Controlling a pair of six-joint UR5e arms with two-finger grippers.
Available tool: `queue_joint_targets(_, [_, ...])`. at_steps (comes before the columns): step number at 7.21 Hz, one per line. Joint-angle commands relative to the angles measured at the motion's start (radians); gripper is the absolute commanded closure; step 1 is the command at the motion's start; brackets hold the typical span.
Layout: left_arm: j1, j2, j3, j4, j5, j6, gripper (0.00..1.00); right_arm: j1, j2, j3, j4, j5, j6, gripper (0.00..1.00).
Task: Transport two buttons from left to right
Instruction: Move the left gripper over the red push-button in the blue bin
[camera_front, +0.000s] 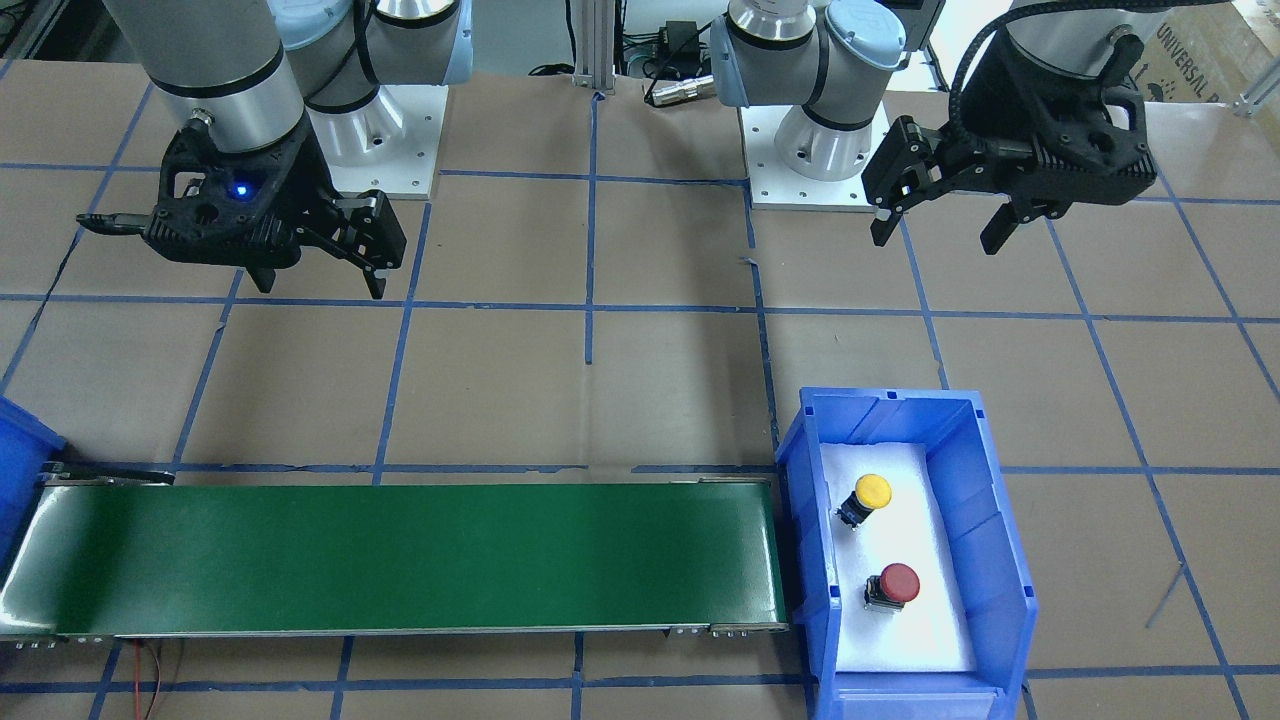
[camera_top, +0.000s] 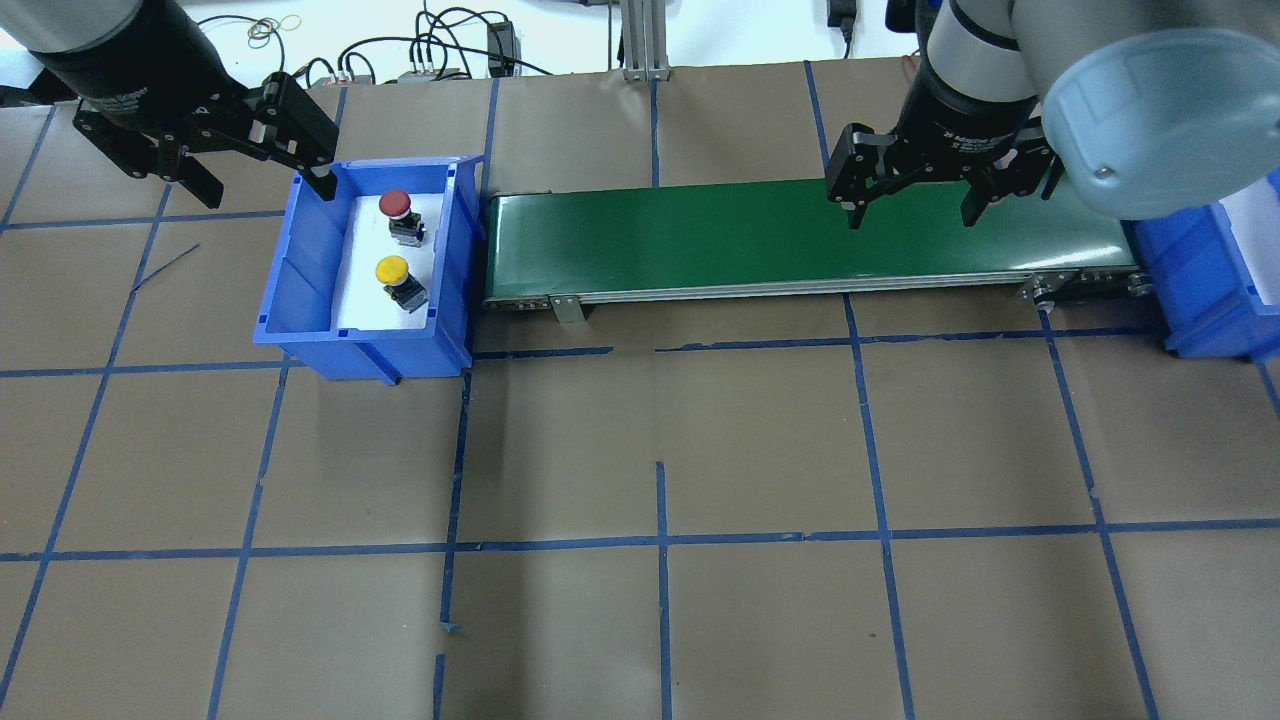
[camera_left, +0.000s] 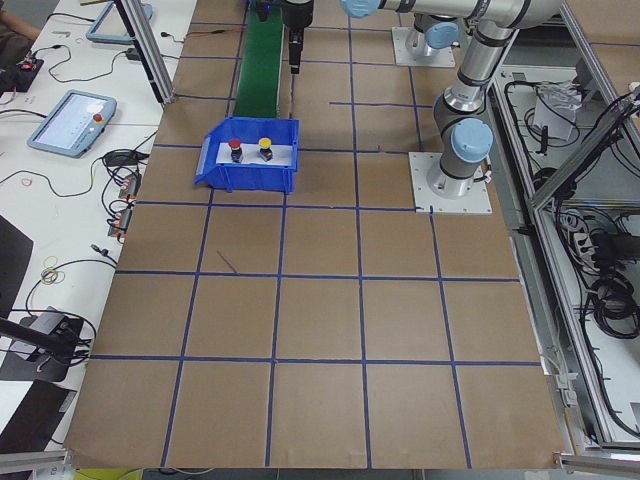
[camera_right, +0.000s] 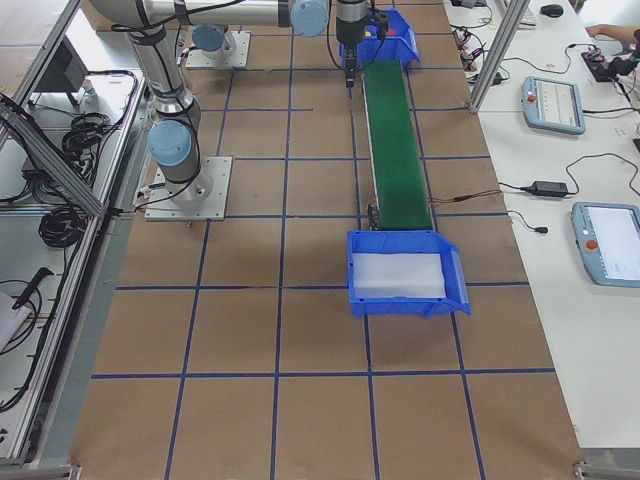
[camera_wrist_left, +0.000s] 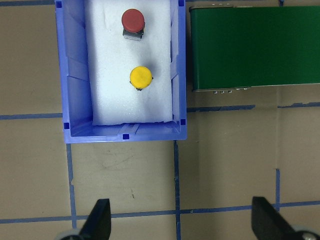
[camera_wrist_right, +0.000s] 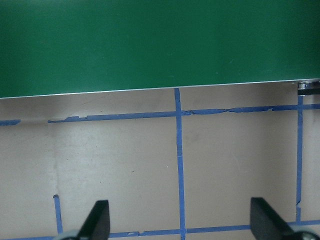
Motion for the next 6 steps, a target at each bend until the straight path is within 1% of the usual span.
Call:
queue_joint_targets(1, [0.000, 0.000, -0.001, 0.000, 0.000, 0.000, 0.00, 0.000, 0.002, 0.000, 0.000, 0.000, 0.000, 0.00])
queue_joint_targets(4, [0.012, 0.000, 0.004, 0.002, 0.000, 0.004, 0.00, 0.000, 0.000, 0.000, 0.002, 0.000, 0.000, 0.00])
queue_joint_targets(5, [0.020, -0.018, 0.008, 0.012, 0.002, 0.032, 0.00, 0.000, 0.000, 0.000, 0.002, 0.001, 0.000, 0.00])
queue_joint_targets(6, [0.021, -0.072, 0.016, 0.065, 0.018, 0.049, 0.00, 0.000, 0.000, 0.000, 0.000, 0.000, 0.000, 0.00])
